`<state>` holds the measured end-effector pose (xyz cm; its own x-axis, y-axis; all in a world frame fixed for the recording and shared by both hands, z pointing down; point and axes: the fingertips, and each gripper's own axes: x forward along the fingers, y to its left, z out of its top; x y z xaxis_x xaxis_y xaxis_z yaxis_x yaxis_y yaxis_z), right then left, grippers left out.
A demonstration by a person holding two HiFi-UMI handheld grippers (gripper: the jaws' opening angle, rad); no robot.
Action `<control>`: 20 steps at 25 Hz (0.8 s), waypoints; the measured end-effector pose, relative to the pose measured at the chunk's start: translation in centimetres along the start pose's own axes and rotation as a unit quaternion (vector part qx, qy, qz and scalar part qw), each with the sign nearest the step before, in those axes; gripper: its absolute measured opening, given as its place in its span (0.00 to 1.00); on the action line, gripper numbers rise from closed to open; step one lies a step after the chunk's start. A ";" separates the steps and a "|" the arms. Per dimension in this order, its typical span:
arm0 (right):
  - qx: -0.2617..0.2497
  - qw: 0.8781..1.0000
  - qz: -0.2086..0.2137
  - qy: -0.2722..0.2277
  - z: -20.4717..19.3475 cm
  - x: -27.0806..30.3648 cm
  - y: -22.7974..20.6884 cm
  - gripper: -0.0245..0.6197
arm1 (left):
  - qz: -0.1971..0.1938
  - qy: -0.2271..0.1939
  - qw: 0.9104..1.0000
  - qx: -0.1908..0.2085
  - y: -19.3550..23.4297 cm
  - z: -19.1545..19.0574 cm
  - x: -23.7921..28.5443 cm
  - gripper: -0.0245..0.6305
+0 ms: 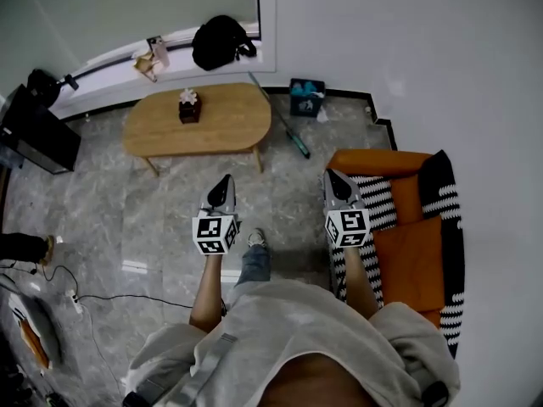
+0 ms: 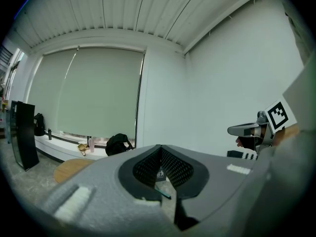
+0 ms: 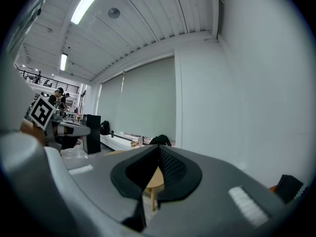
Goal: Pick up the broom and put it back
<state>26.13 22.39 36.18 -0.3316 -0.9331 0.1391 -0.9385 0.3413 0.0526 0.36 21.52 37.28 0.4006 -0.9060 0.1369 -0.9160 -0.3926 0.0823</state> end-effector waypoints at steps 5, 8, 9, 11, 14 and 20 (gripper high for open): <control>-0.004 1.000 -0.010 0.005 1.2 5.6 -0.5 0.04 | -0.012 -0.002 1.000 -0.006 3.5 1.4 5.0 0.04; -0.005 1.000 -0.020 0.008 2.0 8.7 -0.9 0.04 | -0.021 -0.002 1.000 -0.005 5.4 2.2 7.8 0.04; -0.005 1.000 -0.023 0.009 2.3 9.8 -1.0 0.04 | -0.023 -0.002 1.000 -0.006 6.1 2.5 8.7 0.04; -0.007 1.000 -0.025 0.008 2.9 12.0 -1.1 0.04 | -0.027 -0.005 1.000 -0.007 7.7 3.2 10.5 0.04; -0.010 1.000 -0.027 0.006 3.5 15.2 -1.0 0.04 | -0.032 -0.011 0.999 -0.005 9.8 4.0 13.2 0.04; -0.013 0.999 -0.036 0.006 4.2 20.9 -1.0 0.04 | -0.041 -0.012 0.999 -0.003 13.8 4.9 17.3 0.04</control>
<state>19.72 2.12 34.91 -0.2616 -0.9540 0.1465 -0.9572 0.2759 0.0877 -5.42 -0.33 35.95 0.4731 -0.8746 0.1056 -0.8802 -0.4642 0.0986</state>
